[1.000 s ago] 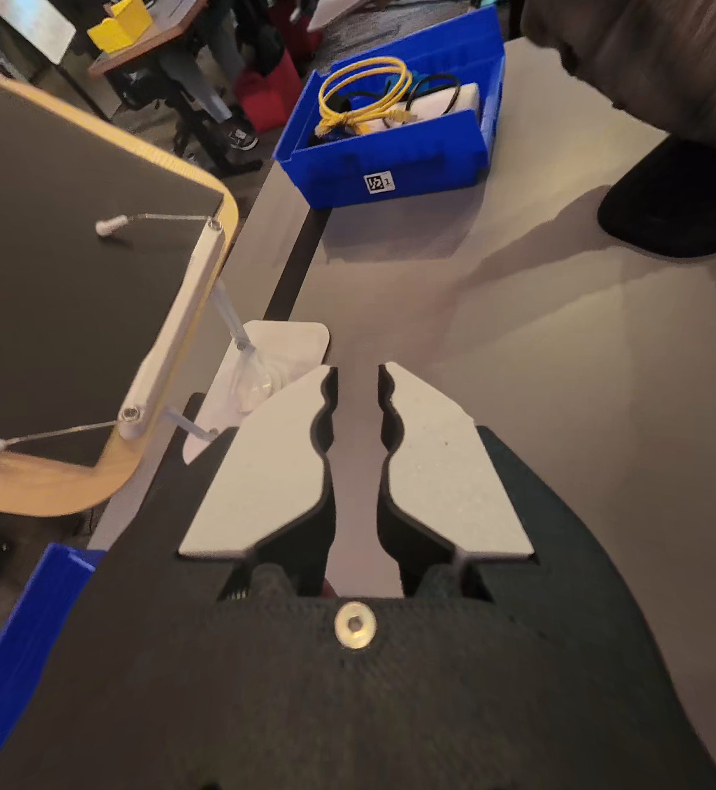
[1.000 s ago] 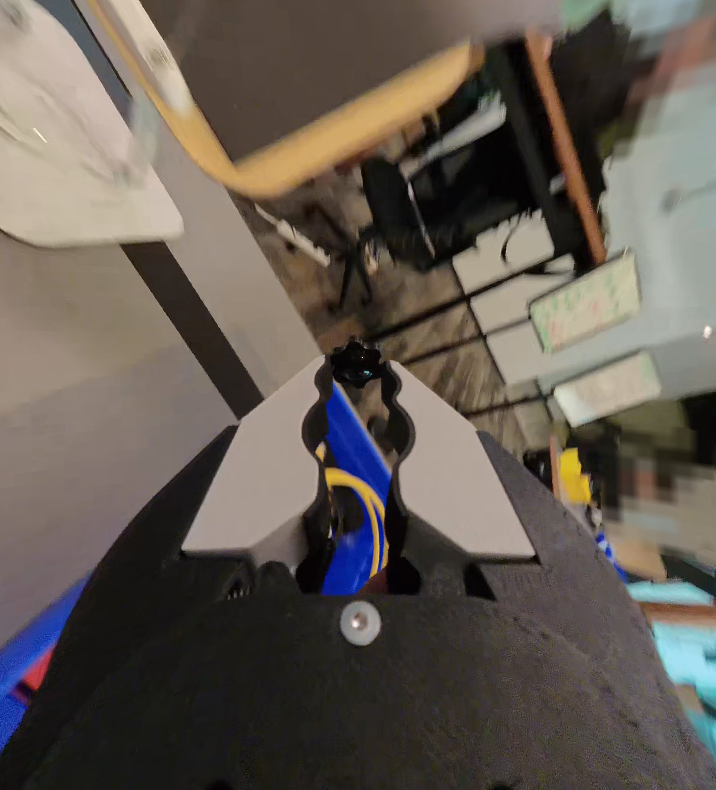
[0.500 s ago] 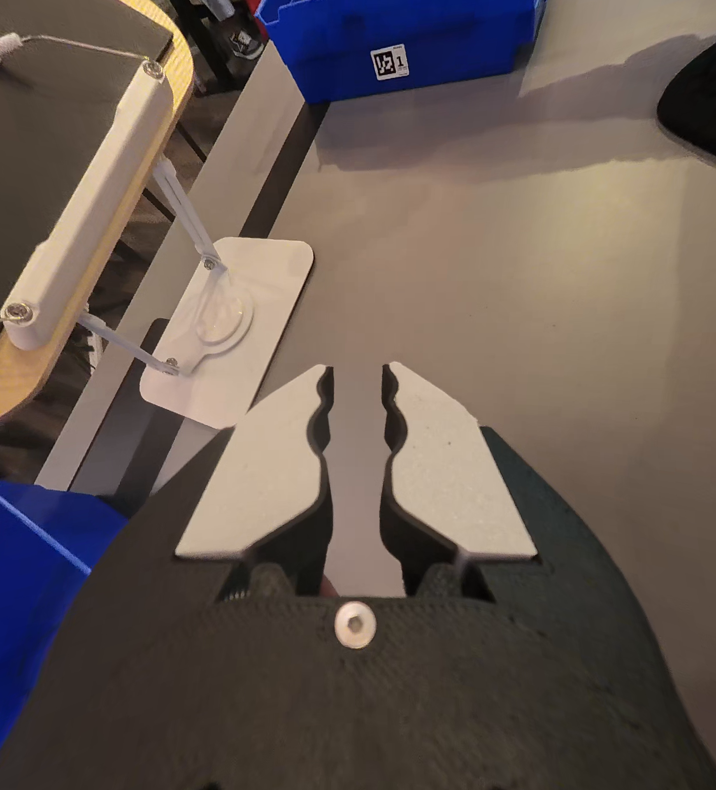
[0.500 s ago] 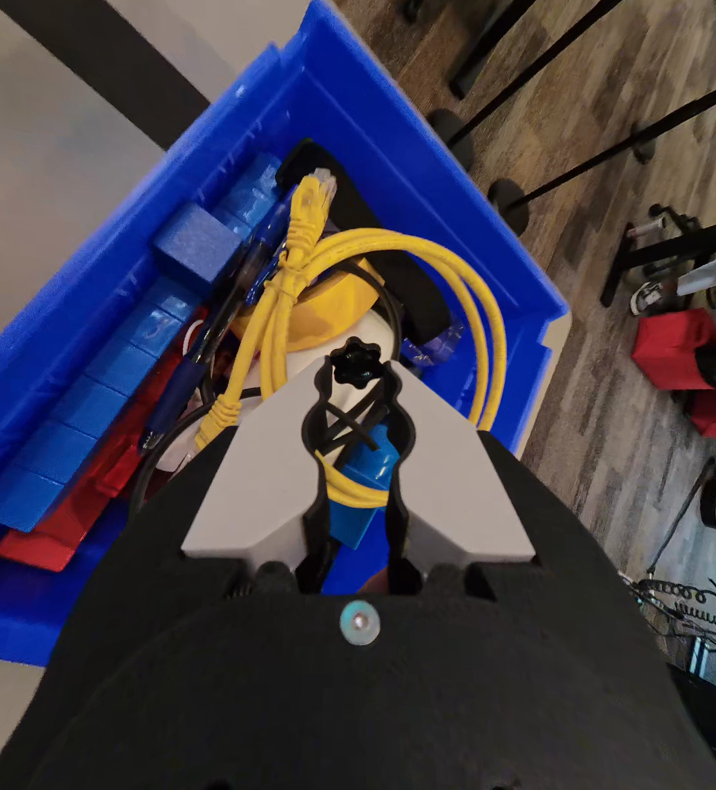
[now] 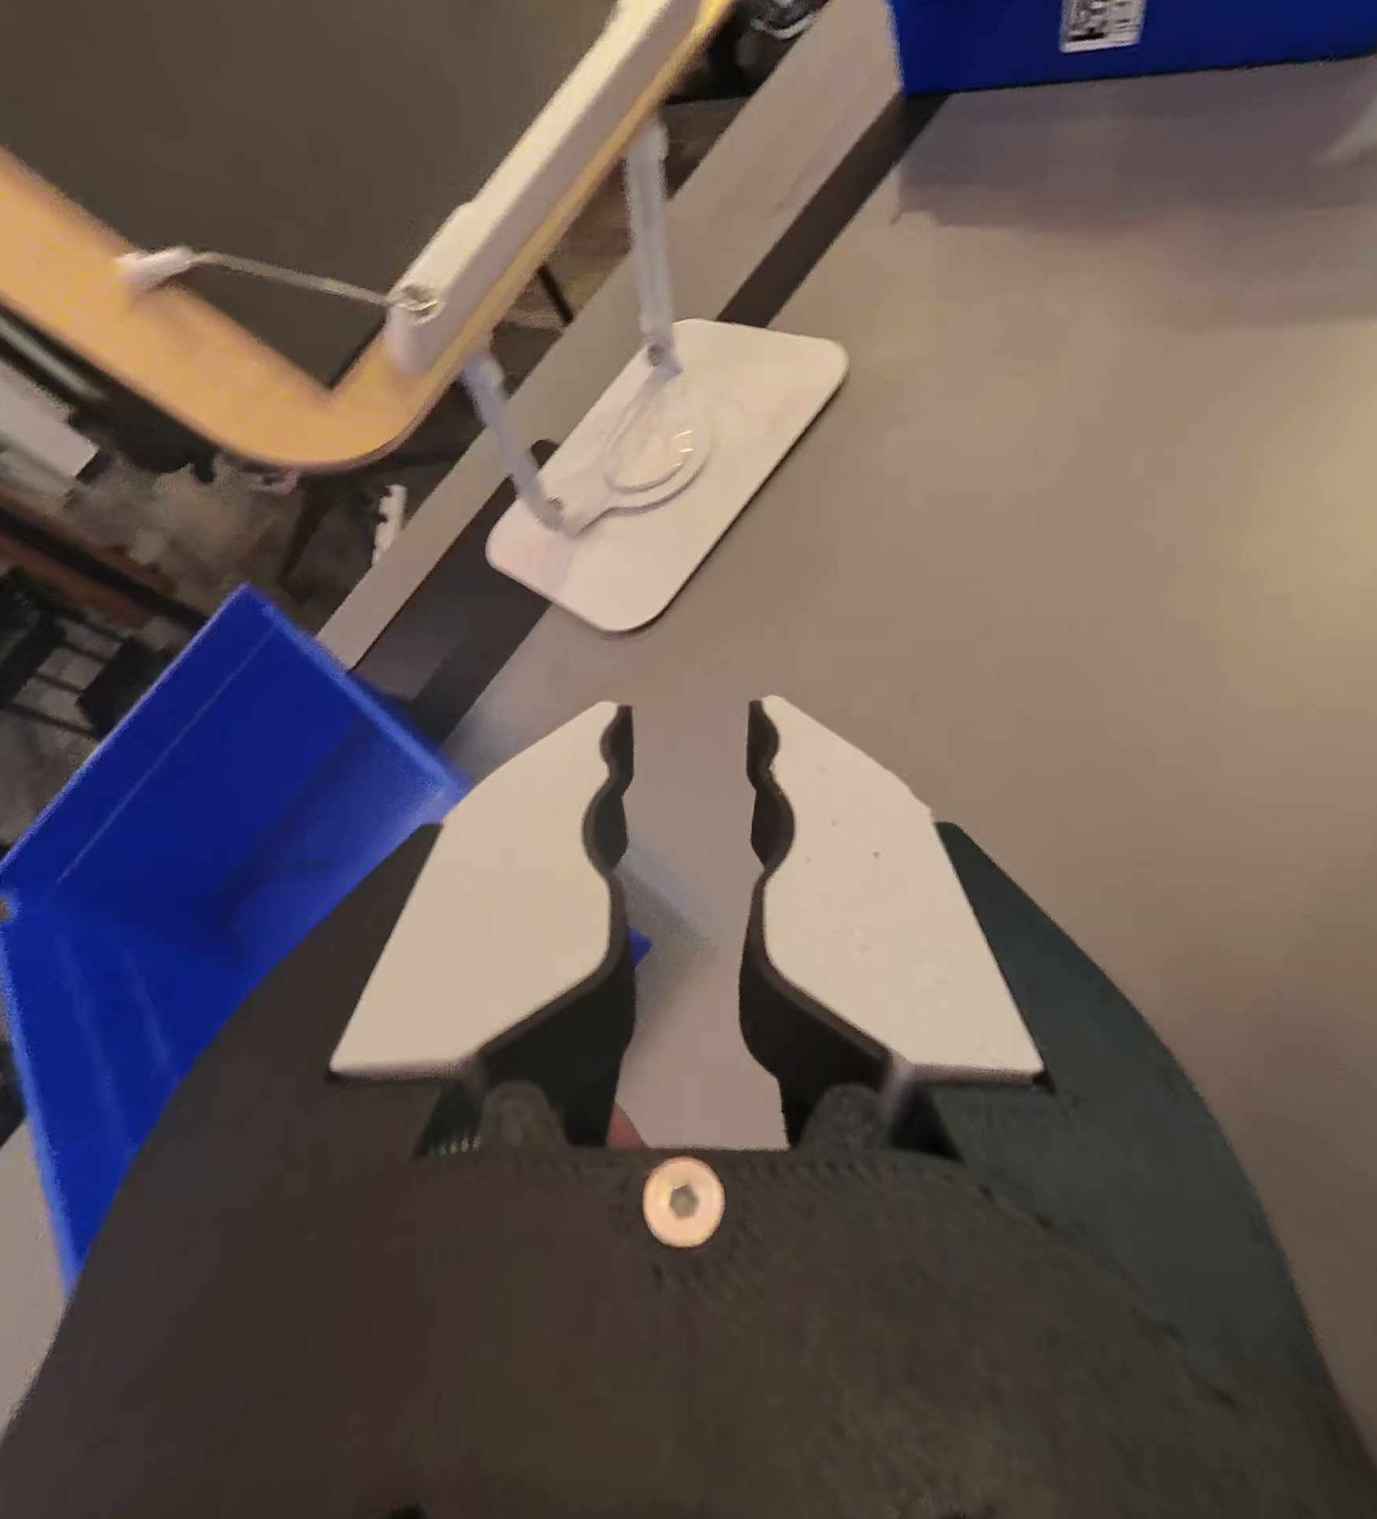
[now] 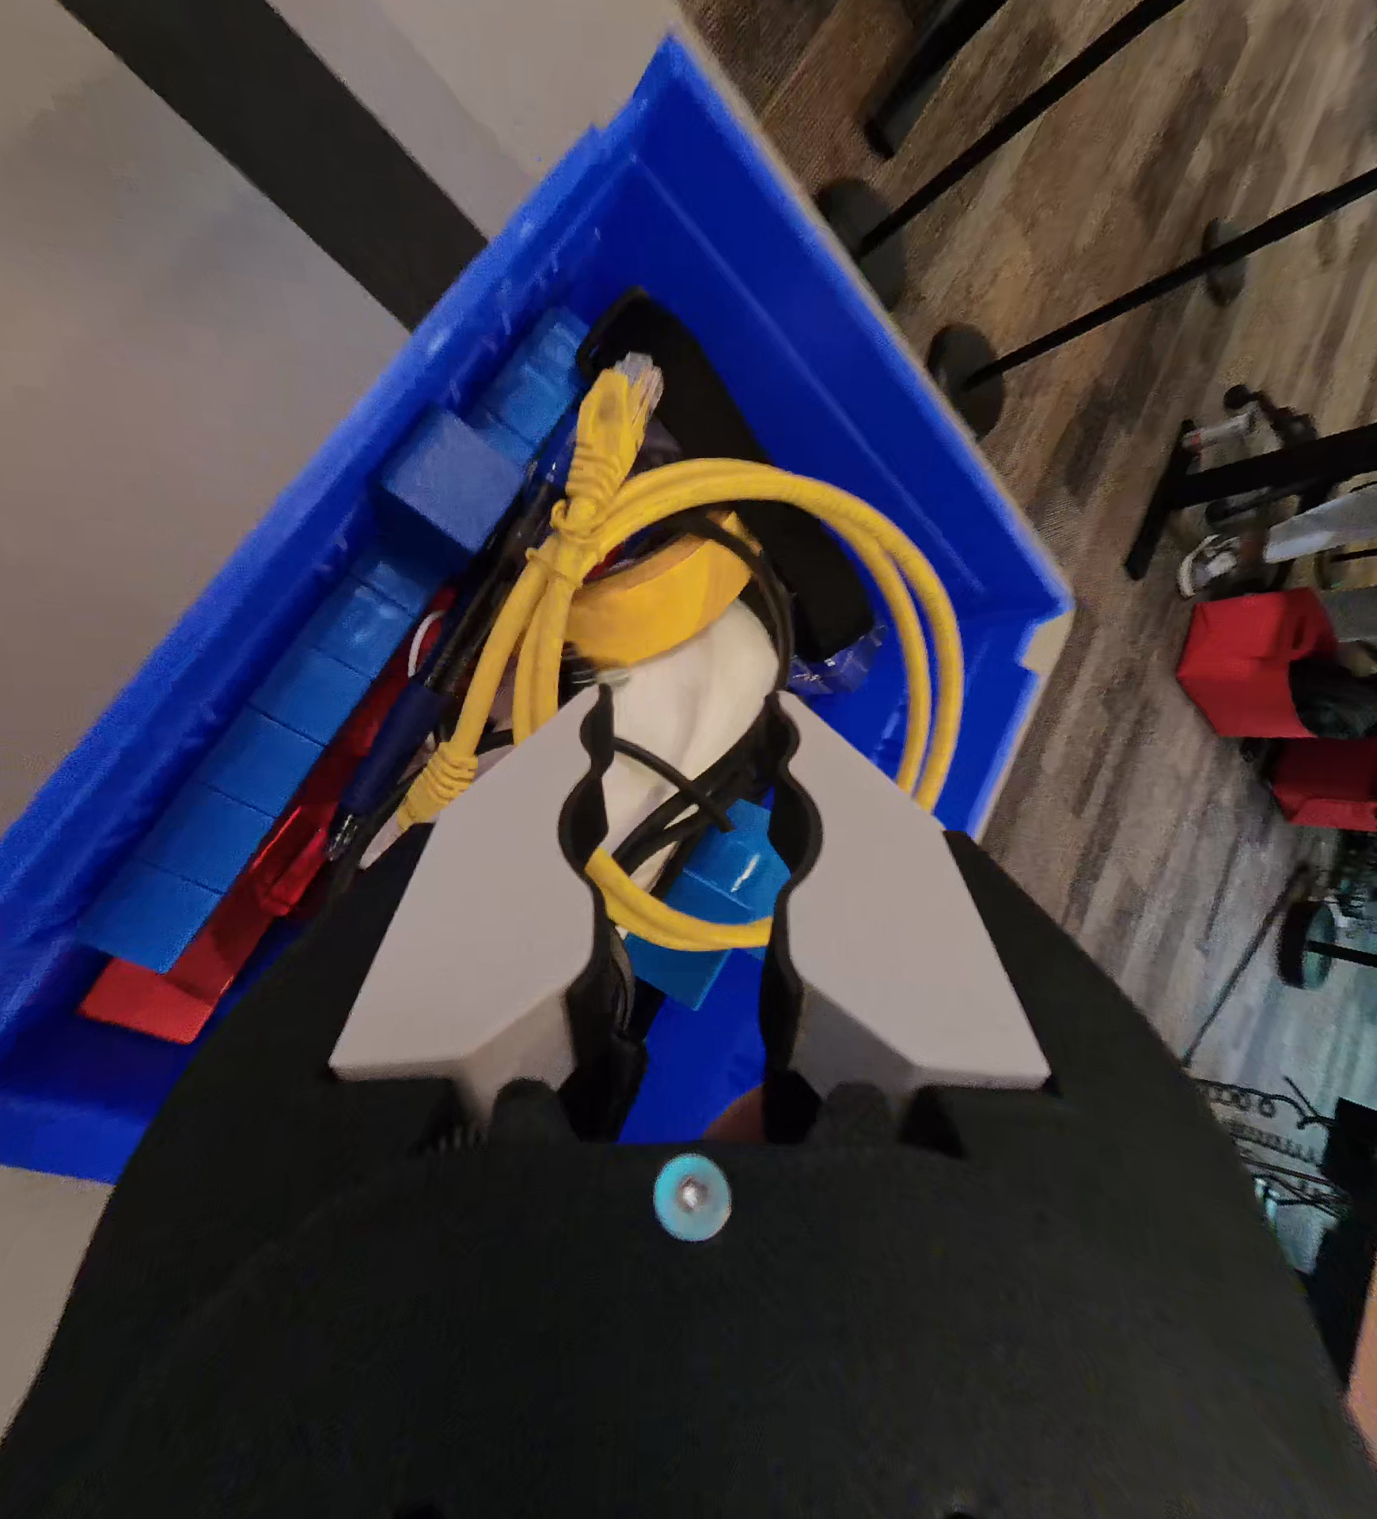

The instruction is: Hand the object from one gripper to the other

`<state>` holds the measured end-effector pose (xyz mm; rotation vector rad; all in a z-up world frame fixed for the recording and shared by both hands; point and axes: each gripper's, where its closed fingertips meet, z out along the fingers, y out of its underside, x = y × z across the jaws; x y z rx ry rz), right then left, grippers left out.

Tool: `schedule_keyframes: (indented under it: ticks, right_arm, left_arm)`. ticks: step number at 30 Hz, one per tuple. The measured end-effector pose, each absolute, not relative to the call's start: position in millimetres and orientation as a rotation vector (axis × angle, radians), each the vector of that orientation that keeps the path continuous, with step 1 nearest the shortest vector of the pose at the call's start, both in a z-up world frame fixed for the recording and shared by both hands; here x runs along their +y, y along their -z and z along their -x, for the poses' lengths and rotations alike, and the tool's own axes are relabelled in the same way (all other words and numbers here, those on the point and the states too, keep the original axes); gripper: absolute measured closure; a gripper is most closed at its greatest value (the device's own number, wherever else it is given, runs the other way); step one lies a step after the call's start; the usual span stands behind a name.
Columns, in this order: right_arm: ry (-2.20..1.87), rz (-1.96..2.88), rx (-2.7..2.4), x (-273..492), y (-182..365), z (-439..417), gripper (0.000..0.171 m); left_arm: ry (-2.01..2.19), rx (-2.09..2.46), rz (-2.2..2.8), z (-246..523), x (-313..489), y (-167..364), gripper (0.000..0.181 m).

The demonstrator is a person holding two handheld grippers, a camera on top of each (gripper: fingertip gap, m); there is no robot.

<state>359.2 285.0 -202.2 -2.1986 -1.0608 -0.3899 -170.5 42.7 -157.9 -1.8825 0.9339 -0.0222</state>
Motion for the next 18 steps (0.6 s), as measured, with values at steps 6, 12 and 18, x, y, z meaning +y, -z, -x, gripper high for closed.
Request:
schedule_keyframes:
  ticks: [6,12,18]
  right_arm:
    - [0.444,1.951,-1.000,279,131,-321,0.147]
    - [0.371,1.731,-1.037,258,86,-257,0.148]
    - [0.250,1.592,-1.111,239,77,-190,0.148]
  left_arm:
    - [-0.141,0.742,1.897,237,65,147,0.153]
    - [-0.281,0.701,1.862,279,103,127,0.153]
    - [-0.370,0.732,1.881,314,148,119,0.149]
